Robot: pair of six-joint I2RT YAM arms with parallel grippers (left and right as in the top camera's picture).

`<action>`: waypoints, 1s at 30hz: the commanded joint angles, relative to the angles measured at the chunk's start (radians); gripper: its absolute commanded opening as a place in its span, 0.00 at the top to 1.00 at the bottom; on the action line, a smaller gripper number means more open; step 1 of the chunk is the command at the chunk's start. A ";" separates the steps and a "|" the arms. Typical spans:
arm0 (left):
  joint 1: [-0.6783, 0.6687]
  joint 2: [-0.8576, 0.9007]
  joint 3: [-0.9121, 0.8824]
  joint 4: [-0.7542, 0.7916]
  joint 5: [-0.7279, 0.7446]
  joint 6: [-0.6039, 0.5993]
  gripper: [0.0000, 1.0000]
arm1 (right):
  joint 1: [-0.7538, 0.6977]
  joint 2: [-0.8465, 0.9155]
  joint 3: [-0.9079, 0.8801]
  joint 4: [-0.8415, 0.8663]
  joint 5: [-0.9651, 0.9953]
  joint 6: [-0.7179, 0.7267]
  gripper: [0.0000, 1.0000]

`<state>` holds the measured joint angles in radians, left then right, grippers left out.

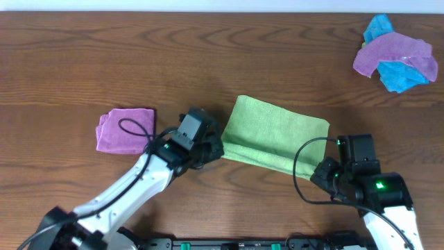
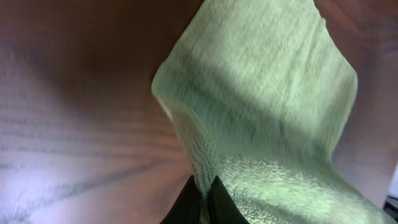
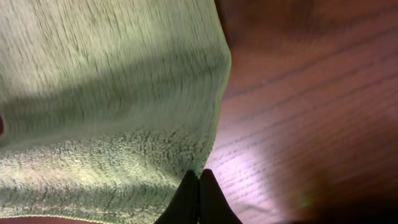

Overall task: Fold the cloth
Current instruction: 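Lift the near edge with both grippers and fold it away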

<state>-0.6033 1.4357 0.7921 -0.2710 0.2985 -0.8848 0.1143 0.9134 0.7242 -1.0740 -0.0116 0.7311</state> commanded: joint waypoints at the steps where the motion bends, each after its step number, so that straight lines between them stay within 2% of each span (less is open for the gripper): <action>1: 0.003 0.086 0.081 0.006 -0.055 0.037 0.94 | -0.008 0.026 -0.002 0.019 0.071 0.016 0.99; 11: 0.051 0.331 0.333 0.016 -0.069 0.117 0.94 | -0.010 0.144 -0.002 0.159 0.189 -0.008 0.99; 30: 0.086 0.558 0.507 0.123 -0.082 0.130 0.94 | -0.055 0.336 -0.002 0.408 0.278 -0.118 0.99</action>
<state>-0.5365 1.9656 1.2606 -0.1516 0.2691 -0.7769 0.0883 1.2335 0.7242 -0.6682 0.1925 0.6518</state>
